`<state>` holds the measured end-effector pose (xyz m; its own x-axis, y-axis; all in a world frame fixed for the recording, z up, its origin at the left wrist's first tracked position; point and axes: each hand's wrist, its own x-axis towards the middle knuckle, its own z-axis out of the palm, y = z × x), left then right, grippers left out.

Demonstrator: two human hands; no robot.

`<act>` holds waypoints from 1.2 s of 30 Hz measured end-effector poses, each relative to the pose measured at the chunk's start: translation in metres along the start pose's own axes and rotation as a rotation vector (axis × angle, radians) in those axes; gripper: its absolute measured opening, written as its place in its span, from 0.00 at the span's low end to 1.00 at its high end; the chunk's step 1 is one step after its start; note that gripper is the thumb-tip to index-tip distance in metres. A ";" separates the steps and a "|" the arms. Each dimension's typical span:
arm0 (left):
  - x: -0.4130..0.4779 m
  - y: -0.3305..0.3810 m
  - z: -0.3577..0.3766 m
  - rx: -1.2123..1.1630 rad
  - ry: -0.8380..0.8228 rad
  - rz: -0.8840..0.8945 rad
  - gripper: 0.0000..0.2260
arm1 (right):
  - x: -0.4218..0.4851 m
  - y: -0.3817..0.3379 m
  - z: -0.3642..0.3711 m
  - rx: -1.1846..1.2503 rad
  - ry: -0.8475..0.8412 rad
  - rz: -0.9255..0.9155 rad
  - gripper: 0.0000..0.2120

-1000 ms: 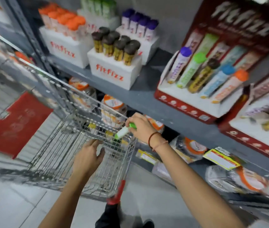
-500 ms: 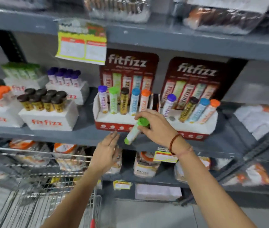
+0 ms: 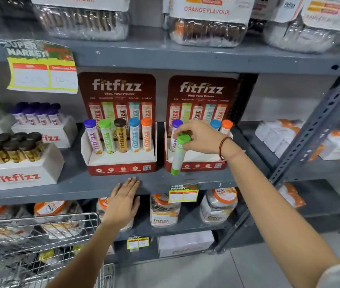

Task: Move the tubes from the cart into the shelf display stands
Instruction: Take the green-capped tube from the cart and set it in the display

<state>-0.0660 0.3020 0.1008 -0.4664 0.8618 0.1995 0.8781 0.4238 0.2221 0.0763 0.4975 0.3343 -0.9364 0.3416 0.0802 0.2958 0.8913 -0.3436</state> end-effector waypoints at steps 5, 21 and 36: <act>0.009 0.020 0.003 -0.048 0.029 0.073 0.23 | 0.007 0.012 -0.008 0.016 0.081 0.067 0.16; 0.019 0.035 0.017 0.026 -0.007 0.145 0.25 | 0.022 0.034 -0.016 0.027 0.148 0.156 0.13; 0.018 0.035 0.016 0.015 -0.044 0.158 0.26 | 0.051 0.048 -0.011 -0.075 0.176 0.226 0.18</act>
<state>-0.0424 0.3367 0.0970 -0.3171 0.9294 0.1890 0.9419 0.2854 0.1769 0.0449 0.5615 0.3321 -0.8000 0.5744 0.1733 0.5120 0.8042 -0.3019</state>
